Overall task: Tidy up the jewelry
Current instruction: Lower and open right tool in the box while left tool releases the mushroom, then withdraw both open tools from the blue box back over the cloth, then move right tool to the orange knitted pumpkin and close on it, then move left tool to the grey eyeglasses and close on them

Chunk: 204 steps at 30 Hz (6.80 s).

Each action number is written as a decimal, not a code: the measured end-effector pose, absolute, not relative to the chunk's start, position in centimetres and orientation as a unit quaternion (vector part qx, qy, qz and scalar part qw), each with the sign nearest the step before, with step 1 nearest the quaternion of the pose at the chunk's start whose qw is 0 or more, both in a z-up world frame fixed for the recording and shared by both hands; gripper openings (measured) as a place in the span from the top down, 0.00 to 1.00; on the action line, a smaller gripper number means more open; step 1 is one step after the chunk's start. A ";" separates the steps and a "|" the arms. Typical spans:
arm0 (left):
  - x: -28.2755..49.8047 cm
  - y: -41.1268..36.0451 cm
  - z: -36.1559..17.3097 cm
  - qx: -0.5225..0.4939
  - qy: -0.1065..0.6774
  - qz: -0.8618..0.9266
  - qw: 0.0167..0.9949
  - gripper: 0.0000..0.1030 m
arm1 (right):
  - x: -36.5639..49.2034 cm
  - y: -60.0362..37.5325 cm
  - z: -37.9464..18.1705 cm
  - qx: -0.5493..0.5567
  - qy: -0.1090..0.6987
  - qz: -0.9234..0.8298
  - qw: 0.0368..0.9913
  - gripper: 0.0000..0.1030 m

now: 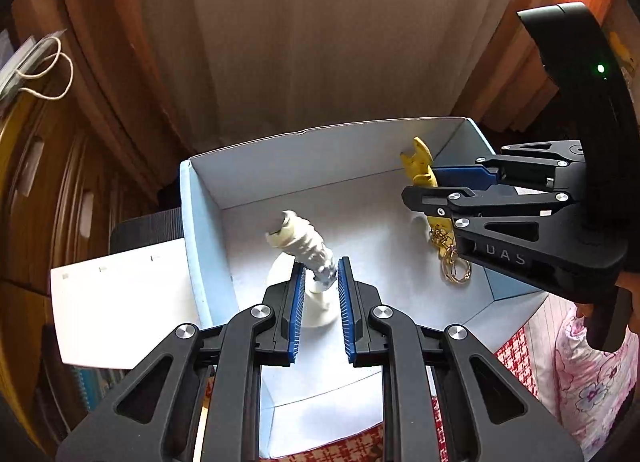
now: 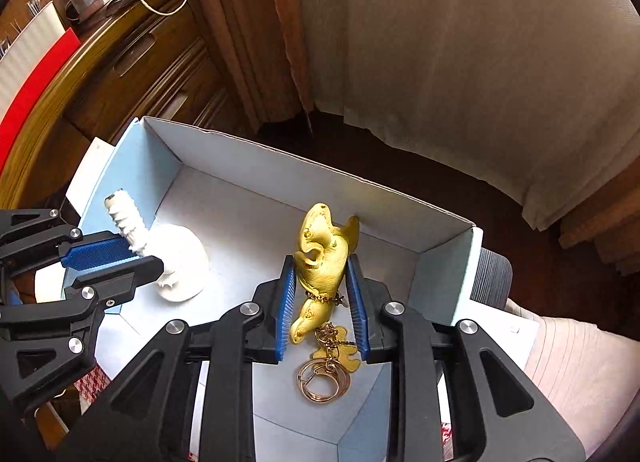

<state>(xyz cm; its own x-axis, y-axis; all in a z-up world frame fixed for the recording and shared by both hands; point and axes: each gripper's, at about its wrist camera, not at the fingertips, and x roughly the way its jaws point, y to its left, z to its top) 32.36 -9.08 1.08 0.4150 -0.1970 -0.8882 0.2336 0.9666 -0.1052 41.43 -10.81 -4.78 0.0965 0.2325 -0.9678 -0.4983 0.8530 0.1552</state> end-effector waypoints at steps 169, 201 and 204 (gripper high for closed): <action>1.8 -8.3 -10.9 0.406 0.498 -0.308 0.702 0.04 | -1.4 -12.6 -11.2 -0.048 0.520 0.409 0.748 0.71; 1.5 -6.6 -18.5 0.432 0.599 -0.399 0.544 0.71 | -1.0 -13.0 -11.3 -0.018 0.529 0.420 0.737 0.71; 2.1 -6.4 -18.6 0.425 0.604 -0.397 0.545 0.73 | -1.1 -12.7 -11.2 -0.035 0.528 0.418 0.739 0.71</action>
